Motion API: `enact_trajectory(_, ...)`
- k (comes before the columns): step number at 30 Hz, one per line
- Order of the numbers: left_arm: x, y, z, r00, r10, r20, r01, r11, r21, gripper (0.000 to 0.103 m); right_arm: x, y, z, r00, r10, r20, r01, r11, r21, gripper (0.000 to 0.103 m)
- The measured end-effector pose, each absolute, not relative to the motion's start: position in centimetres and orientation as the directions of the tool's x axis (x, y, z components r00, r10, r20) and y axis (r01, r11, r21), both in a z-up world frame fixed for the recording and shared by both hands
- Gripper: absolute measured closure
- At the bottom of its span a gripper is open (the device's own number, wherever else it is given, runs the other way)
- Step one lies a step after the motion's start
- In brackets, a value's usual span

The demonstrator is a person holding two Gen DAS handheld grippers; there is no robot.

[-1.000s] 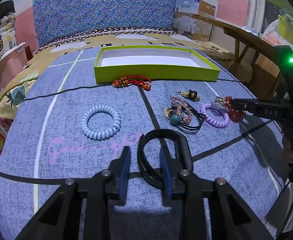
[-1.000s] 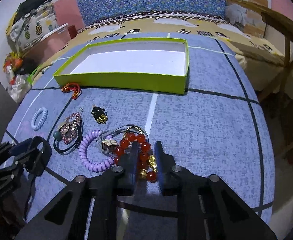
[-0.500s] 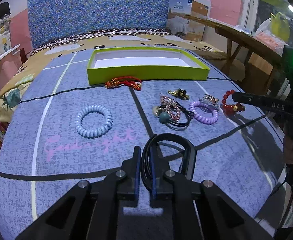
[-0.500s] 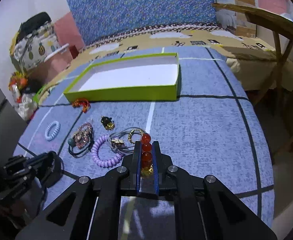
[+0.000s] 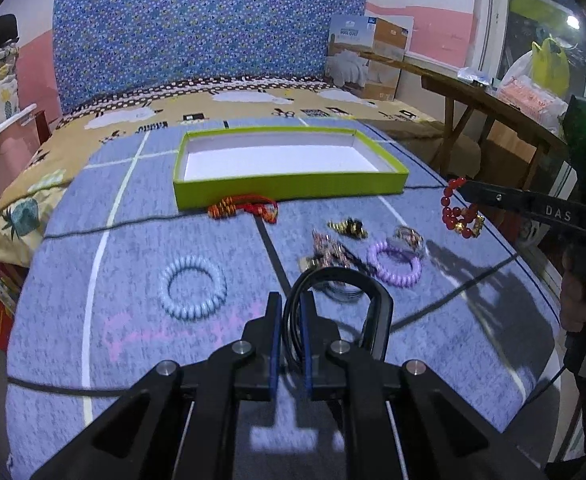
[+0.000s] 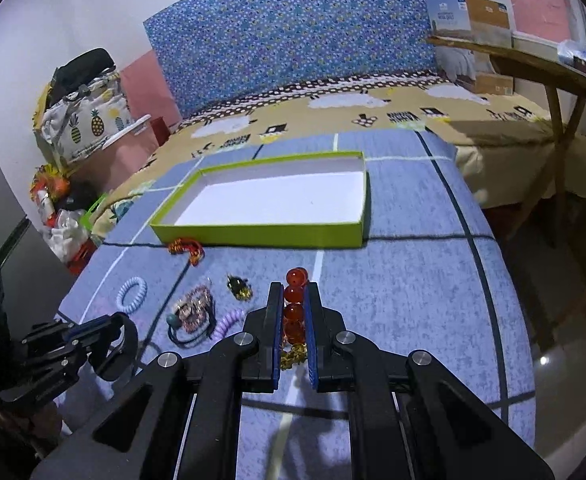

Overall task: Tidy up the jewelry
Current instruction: 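Carry both items over the green box while the right tool opens, dropping the red beads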

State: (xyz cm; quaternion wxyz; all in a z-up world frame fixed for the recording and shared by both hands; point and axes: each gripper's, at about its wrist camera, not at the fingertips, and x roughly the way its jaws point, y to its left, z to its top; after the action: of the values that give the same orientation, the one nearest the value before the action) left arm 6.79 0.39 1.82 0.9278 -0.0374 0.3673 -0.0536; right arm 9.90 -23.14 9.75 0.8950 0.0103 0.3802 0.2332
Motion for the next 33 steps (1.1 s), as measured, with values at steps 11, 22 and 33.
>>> enact_trajectory(11,11.9,1.7,4.5,0.778,-0.078,-0.623,0.055,0.997,-0.056,0.094,14.2,-21.6,11.5,0.624,0.453,-0.636,-0.445,0.876,0.188,0.093)
enact_trajectory(22,19.2,4.6,4.9,0.784,-0.023,-0.62,0.007,1.0,-0.028,0.094,20.5,-19.9,10.4,0.617,0.432,-0.657,-0.444,0.881,0.163,0.093)
enact_trajectory(33,23.7,5.5,1.4,0.713,0.018,-0.701,-0.031,1.0,-0.006,0.094,24.0,-20.0,6.8,0.572,0.383,-0.725,-0.398,0.903,0.163,0.093)
